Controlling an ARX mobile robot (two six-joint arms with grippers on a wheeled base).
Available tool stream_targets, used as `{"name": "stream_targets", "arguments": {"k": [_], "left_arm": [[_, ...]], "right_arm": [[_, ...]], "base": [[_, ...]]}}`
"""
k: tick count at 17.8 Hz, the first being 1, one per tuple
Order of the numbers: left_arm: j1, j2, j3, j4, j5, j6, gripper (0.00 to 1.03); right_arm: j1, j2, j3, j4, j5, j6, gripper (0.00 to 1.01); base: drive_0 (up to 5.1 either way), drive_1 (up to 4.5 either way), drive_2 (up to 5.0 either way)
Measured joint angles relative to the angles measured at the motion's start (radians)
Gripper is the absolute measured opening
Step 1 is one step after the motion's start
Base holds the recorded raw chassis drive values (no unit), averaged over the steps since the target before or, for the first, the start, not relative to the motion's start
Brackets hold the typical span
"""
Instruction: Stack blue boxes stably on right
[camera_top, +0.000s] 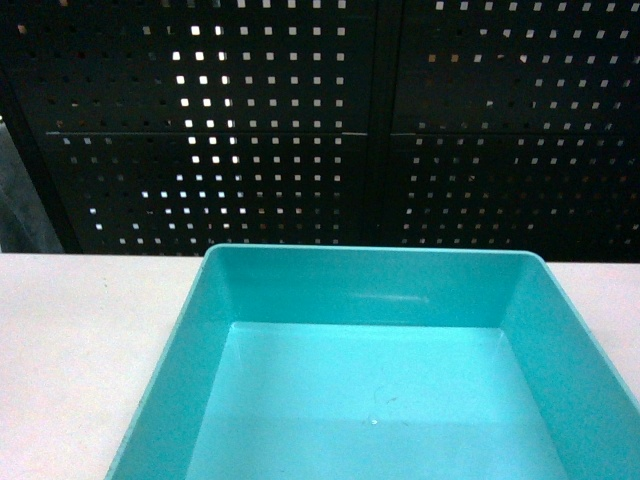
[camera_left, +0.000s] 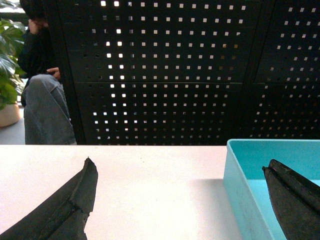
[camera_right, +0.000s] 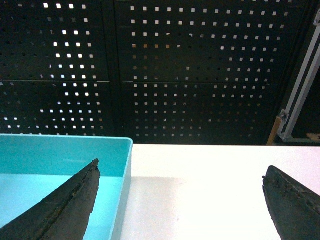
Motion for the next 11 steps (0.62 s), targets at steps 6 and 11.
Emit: {"name": "stream_targets", "arguments": {"k": [6, 11], "left_arm": [[0.000, 0.000, 0.000, 0.000, 0.000, 0.000, 0.98], [0.000, 0.000, 0.000, 0.000, 0.000, 0.000, 0.98]], "right_arm": [[0.000, 0.000, 0.000, 0.000, 0.000, 0.000, 0.98], [0.000, 0.000, 0.000, 0.000, 0.000, 0.000, 0.98]], "base": [[0.0, 0.00, 0.0], [0.0, 0.00, 0.0]]}}
